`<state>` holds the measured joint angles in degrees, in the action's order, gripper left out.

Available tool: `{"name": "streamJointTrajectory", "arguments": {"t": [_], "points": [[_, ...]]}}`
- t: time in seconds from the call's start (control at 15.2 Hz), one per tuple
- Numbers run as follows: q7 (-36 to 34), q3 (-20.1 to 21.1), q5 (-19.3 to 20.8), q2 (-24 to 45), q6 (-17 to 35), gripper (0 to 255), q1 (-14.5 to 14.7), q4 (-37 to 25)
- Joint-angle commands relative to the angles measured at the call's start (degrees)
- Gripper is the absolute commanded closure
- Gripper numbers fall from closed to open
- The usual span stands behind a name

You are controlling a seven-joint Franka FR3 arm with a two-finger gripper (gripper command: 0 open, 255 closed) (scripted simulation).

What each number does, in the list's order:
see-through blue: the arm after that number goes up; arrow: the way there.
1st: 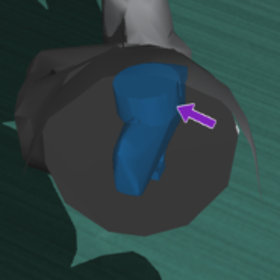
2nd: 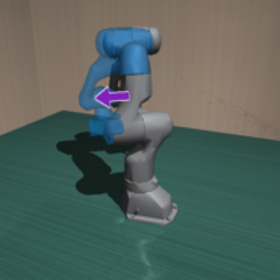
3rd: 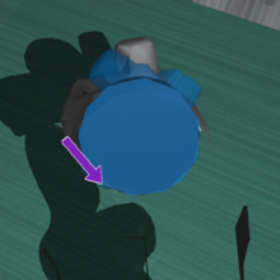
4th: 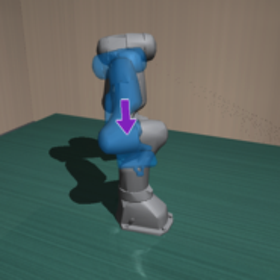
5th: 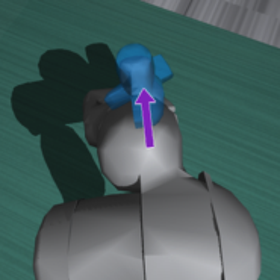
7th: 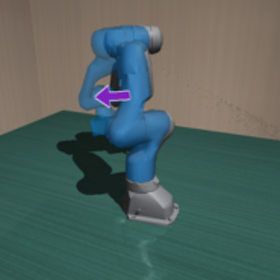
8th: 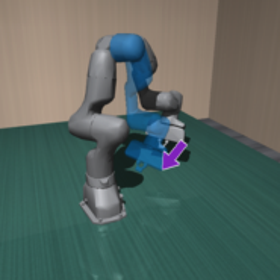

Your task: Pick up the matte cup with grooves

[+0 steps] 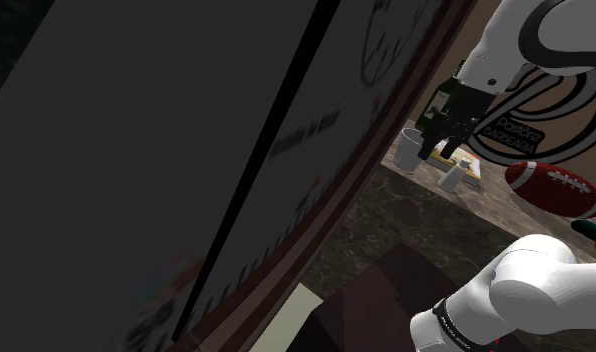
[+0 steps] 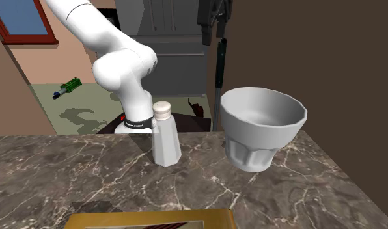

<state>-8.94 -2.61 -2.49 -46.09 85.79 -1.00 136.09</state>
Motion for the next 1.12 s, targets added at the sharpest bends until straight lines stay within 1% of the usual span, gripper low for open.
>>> {"name": "streamJointTrajectory", "arguments": {"t": [0.0, 0.33, 0.59, 0.86, 1.06], "points": [[0.0, 0.0, 0.0, 0.0, 0.0, 0, 0.0, 0.0], [6.9, -6.7, 3.4, 4.5, 3.6, 0, -1.8, -1.8], [12.4, -12.0, 5.1, 9.3, 6.5, 0, -2.7, -4.5], [18.1, -17.2, 5.7, 15.0, 9.1, 0, -3.2, -8.3], [22.6, -21.2, 5.1, 20.0, 10.7, 0, -3.3, -11.9]]}}
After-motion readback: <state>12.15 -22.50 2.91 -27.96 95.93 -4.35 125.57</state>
